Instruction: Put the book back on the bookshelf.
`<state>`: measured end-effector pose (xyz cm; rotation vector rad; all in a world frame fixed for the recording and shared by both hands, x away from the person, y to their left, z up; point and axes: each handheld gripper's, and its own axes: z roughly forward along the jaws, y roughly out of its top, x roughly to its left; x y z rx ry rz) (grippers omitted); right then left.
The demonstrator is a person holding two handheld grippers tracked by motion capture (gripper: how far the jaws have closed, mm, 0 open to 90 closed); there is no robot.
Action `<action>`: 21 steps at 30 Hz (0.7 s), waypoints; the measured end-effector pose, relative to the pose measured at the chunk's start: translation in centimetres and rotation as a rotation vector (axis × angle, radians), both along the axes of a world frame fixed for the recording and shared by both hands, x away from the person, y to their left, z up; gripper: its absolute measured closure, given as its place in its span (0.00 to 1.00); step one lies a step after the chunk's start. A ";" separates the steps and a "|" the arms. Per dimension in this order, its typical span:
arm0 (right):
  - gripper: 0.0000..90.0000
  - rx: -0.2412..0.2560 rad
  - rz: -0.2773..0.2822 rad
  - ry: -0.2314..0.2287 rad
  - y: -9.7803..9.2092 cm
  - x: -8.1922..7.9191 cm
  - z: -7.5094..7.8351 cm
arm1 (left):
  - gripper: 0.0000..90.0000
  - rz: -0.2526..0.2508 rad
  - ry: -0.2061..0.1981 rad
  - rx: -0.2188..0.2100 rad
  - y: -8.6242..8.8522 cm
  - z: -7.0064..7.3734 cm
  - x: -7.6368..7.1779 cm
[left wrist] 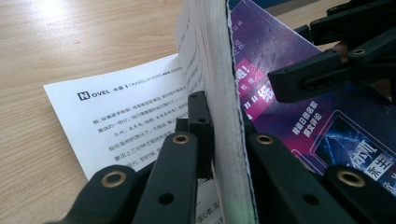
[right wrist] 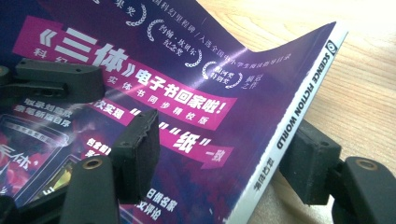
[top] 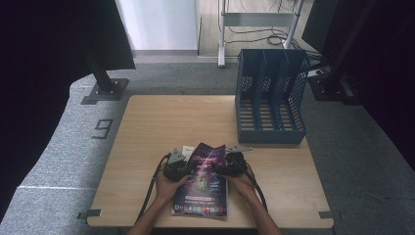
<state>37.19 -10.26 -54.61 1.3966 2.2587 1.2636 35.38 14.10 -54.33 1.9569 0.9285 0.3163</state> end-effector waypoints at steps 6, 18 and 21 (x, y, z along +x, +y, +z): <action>0.39 0.009 0.008 0.003 0.0 0.4 -0.3 | 0.95 0.000 0.001 0.000 0.0 0.0 0.0; 0.42 0.029 0.019 0.025 0.0 0.5 -0.2 | 0.95 0.002 -0.001 0.003 0.0 0.0 0.0; 0.45 0.028 0.016 0.022 0.0 0.5 -0.1 | 0.95 0.003 -0.001 0.004 0.0 0.0 0.0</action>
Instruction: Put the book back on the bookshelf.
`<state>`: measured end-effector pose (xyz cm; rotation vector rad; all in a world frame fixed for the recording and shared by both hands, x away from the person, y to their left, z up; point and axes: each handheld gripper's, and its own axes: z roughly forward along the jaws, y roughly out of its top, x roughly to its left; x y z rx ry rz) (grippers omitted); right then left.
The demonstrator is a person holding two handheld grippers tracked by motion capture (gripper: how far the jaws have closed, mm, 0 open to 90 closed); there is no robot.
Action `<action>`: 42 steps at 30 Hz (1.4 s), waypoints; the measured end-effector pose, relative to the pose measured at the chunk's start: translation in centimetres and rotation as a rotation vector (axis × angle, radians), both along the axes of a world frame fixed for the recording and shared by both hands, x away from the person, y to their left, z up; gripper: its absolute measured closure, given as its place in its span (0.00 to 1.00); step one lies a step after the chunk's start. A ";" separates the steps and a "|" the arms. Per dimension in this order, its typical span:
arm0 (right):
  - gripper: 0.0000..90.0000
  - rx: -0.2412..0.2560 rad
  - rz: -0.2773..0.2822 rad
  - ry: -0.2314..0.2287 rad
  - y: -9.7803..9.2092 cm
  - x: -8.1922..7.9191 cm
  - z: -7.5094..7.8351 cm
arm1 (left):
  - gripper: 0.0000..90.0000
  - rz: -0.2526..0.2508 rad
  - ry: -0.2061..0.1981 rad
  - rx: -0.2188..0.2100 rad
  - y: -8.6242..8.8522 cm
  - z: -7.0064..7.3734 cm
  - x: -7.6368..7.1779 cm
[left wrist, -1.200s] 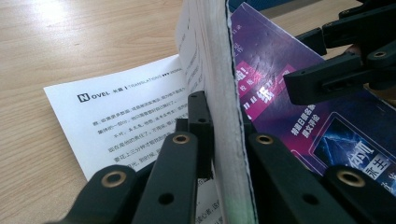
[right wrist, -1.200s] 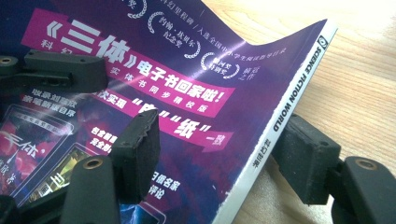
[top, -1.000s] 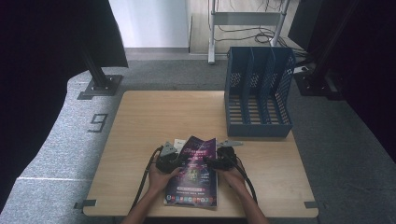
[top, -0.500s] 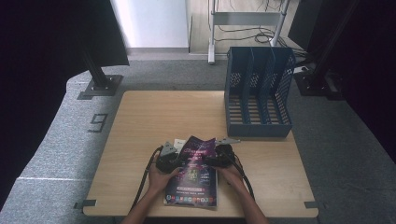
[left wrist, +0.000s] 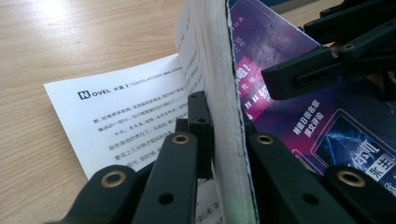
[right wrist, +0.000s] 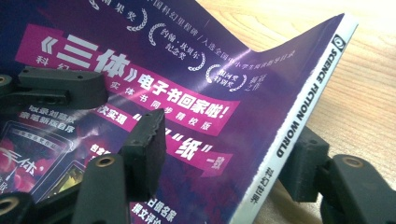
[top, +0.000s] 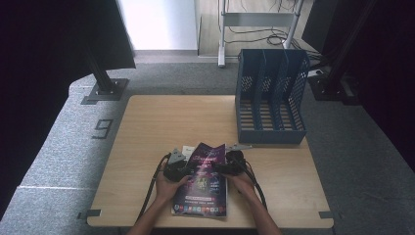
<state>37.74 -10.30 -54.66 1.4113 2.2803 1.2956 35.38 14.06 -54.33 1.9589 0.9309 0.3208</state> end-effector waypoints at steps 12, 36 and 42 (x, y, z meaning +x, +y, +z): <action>0.54 0.024 0.002 0.028 -0.4 0.2 -0.2 | 0.95 -0.001 0.002 -0.008 0.1 0.0 0.0; 0.74 0.086 0.032 -0.106 -1.8 -1.5 2.9 | 0.95 -0.020 -0.081 -0.092 0.8 3.2 -1.2; 0.75 0.075 0.038 -0.166 -1.7 -2.3 4.1 | 0.95 -0.020 -0.105 -0.114 1.0 3.9 -1.5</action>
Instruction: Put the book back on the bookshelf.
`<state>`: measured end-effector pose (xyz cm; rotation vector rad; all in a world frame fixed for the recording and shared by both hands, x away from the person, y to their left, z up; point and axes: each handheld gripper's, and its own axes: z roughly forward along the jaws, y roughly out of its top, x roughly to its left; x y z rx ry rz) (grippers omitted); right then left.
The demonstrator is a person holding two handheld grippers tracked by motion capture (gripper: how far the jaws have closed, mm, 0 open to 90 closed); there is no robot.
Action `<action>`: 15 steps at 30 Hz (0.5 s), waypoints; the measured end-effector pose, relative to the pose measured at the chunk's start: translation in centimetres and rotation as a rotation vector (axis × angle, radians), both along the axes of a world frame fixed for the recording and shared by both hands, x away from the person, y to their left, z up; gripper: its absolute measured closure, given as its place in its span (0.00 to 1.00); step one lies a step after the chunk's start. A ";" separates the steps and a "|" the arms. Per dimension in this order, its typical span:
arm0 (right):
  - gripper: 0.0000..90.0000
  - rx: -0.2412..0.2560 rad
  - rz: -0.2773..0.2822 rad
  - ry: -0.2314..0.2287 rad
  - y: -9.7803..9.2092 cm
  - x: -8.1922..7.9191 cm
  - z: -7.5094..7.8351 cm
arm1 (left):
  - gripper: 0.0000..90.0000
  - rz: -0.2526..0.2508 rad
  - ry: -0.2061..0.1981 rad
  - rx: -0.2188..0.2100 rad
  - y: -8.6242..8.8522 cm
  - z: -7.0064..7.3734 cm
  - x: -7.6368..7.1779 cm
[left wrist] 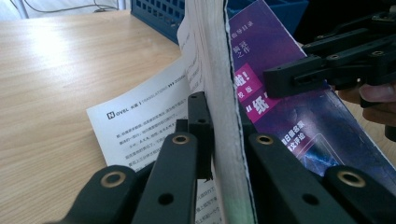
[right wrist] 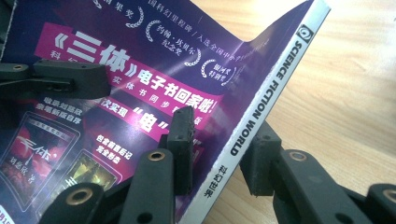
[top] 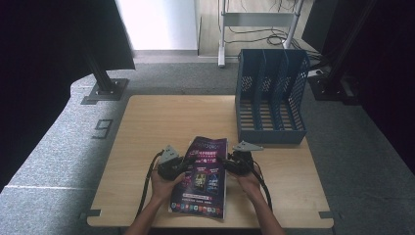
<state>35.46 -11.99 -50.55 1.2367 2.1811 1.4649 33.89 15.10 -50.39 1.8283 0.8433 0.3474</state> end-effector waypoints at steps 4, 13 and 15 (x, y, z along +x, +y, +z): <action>0.75 -0.001 0.002 -0.020 0.0 -0.2 0.4 | 0.95 0.000 -0.007 -0.012 0.1 0.3 -0.1; 0.76 0.005 0.008 -0.084 0.1 -1.3 1.8 | 0.95 -0.011 -0.038 -0.032 0.5 1.8 -0.7; 0.76 0.005 0.007 -0.085 0.1 -1.3 1.8 | 0.95 -0.011 -0.038 -0.033 0.5 1.9 -0.7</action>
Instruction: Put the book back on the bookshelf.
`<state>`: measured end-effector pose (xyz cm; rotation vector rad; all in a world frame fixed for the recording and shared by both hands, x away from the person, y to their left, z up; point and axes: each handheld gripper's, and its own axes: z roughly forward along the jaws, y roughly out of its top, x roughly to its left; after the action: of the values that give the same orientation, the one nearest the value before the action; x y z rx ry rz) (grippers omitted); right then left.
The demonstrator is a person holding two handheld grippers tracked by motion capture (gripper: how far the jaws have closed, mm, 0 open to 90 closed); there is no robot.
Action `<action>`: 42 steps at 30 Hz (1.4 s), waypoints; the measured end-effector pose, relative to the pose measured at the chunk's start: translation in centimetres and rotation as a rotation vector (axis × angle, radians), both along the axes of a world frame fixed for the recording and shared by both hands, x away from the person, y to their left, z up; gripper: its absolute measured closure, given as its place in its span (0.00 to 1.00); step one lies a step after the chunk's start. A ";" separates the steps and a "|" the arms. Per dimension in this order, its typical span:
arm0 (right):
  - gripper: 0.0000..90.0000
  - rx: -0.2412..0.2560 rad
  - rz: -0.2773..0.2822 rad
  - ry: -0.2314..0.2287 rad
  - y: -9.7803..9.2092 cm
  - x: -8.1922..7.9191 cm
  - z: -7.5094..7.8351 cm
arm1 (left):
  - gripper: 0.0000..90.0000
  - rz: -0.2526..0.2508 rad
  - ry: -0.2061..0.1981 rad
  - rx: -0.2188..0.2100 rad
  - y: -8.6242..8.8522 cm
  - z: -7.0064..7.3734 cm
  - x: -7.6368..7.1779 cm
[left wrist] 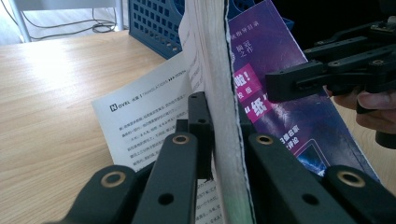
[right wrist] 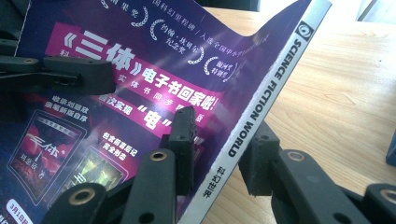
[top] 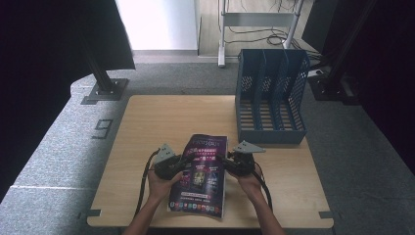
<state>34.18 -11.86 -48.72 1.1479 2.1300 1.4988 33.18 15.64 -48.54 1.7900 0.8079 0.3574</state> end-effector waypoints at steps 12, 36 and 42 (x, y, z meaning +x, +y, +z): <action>0.76 0.003 -0.003 -0.034 0.0 -0.3 0.3 | 0.95 -0.002 -0.019 -0.015 0.1 0.5 -0.3; 0.77 0.023 0.006 -0.095 -0.1 -1.0 1.2 | 0.95 -0.005 -0.042 -0.039 0.4 1.3 -0.7; 0.77 0.025 0.007 -0.112 -0.2 -1.2 1.5 | 0.95 -0.007 -0.051 -0.045 0.5 1.6 -0.8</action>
<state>32.95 -12.01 -47.22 1.0394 2.0487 1.5591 32.36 16.10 -46.96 1.7345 0.7678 0.3762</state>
